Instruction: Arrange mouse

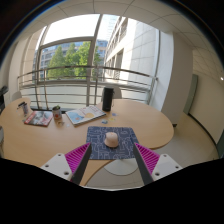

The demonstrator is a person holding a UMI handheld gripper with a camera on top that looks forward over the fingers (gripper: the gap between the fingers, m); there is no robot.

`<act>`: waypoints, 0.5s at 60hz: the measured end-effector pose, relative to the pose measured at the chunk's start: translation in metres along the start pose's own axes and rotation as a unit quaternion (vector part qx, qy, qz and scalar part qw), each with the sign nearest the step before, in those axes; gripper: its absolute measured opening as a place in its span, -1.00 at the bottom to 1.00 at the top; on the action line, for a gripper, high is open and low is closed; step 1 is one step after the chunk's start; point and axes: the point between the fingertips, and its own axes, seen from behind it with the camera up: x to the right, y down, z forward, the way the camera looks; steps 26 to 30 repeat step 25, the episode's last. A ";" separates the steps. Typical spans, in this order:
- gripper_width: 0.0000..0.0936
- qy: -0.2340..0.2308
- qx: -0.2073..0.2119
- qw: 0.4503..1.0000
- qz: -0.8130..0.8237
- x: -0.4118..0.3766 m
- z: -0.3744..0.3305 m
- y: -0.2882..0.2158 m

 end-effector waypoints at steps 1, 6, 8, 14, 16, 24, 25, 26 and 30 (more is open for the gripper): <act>0.82 0.001 0.000 1.000 -0.001 0.000 -0.004 0.001; 0.82 0.003 0.000 1.000 -0.003 -0.001 -0.020 0.007; 0.82 0.003 0.002 1.000 -0.003 -0.001 -0.025 0.009; 0.82 0.003 0.004 1.000 -0.004 -0.002 -0.036 0.015; 0.81 0.002 0.005 1.000 -0.006 -0.002 -0.037 0.013; 0.81 0.005 0.007 1.000 -0.010 -0.002 -0.041 0.013; 0.81 0.006 0.007 1.000 -0.010 -0.003 -0.042 0.013; 0.81 0.006 0.007 1.000 -0.010 -0.003 -0.042 0.013; 0.81 0.006 0.007 1.000 -0.010 -0.003 -0.042 0.013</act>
